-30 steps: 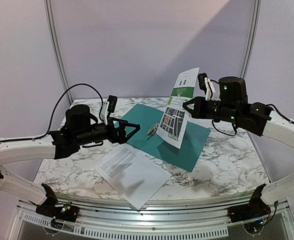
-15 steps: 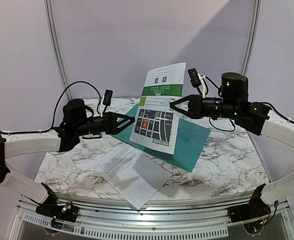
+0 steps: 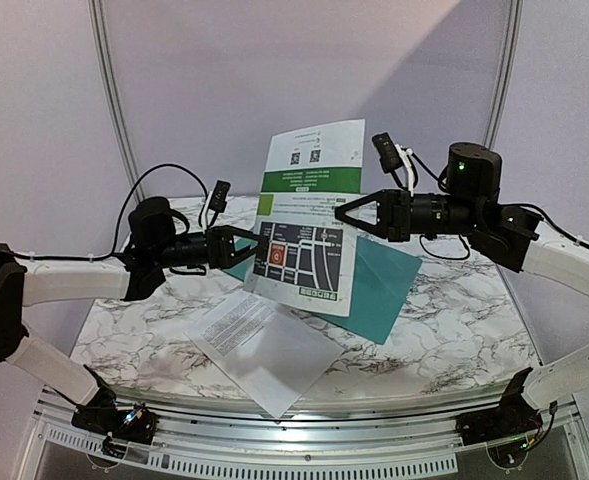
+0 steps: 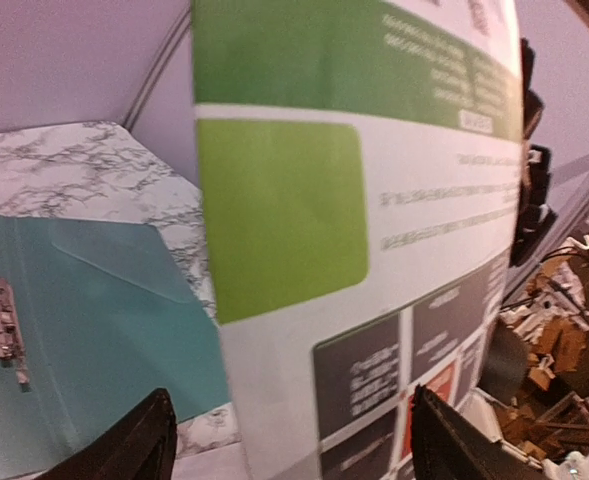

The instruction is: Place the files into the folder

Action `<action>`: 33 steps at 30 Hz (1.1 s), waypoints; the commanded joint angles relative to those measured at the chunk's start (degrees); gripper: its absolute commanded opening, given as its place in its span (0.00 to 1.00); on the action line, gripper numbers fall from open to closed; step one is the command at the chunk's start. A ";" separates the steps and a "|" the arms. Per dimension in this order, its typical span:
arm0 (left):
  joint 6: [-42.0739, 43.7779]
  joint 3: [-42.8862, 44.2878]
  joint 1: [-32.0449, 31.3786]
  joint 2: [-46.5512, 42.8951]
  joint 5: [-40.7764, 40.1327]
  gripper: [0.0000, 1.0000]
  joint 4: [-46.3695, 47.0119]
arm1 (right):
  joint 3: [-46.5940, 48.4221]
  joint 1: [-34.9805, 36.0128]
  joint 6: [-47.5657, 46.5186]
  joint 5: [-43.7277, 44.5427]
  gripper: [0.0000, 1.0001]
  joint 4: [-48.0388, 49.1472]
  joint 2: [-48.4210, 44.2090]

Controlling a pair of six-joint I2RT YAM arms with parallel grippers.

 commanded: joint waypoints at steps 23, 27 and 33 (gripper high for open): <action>5.97 3.38 0.09 -10.32 -2.18 0.00 -15.85 | -8.68 -2.18 -2.88 10.49 0.07 1.49 -0.74; 10.89 8.44 0.15 -10.62 -8.93 0.00 -30.15 | -10.34 -2.22 -2.94 16.88 0.33 -0.55 -1.25; 15.48 16.79 0.41 -9.82 -20.84 0.00 -48.87 | -11.48 -2.21 -3.17 30.34 0.82 -7.43 -1.23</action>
